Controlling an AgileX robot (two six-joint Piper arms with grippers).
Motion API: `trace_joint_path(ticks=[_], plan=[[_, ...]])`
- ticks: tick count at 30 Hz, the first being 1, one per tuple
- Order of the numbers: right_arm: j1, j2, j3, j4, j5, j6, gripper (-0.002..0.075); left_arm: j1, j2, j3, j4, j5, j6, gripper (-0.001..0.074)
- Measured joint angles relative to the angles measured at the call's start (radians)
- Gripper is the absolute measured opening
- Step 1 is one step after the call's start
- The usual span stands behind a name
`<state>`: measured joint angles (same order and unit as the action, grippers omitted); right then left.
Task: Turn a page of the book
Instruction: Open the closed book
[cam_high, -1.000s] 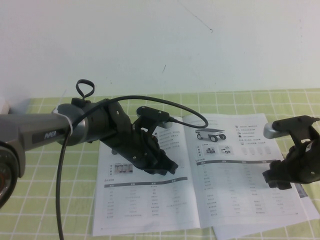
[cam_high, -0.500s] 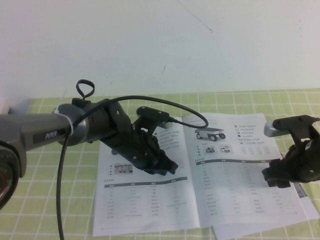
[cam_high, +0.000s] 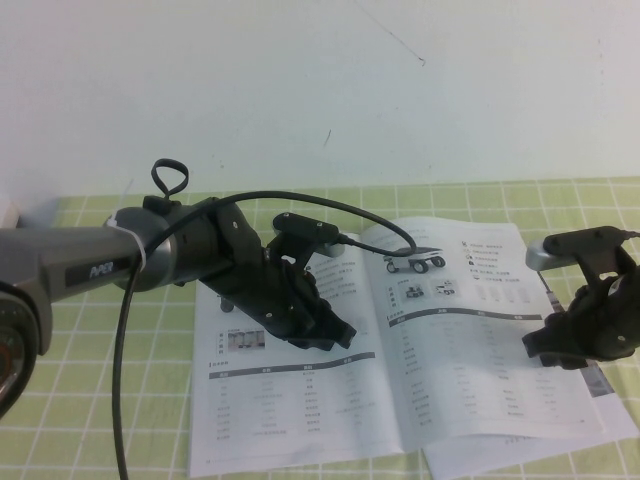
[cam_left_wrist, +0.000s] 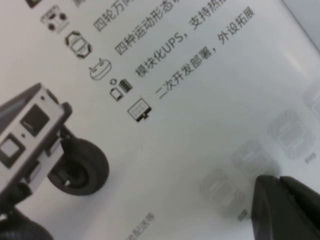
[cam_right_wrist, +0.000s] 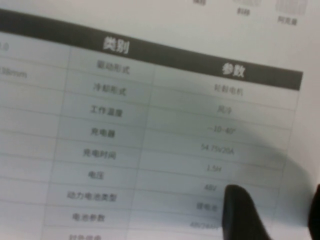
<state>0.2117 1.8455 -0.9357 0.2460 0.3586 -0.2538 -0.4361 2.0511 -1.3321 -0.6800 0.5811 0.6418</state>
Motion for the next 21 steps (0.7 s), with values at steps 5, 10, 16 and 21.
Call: trace_joint_path(ticks=[5, 10, 16, 21], plan=[[0.0, 0.002, 0.0, 0.004, 0.0, -0.002, 0.026, 0.0, 0.0, 0.0, -0.002, 0.001, 0.01, -0.0004], [0.0, 0.002, 0.0, 0.015, -0.004, -0.007, 0.0197, 0.0, 0.0, 0.0, -0.002, 0.001, 0.015, -0.0004], [-0.002, 0.006, 0.0, 0.134, -0.008, -0.1, 0.0114, 0.0, 0.0, 0.0, -0.009, 0.002, 0.024, -0.0004], [-0.002, 0.014, 0.0, 0.3, -0.008, -0.241, 0.0102, 0.0, 0.0, 0.0, -0.011, 0.002, 0.025, -0.0004]])
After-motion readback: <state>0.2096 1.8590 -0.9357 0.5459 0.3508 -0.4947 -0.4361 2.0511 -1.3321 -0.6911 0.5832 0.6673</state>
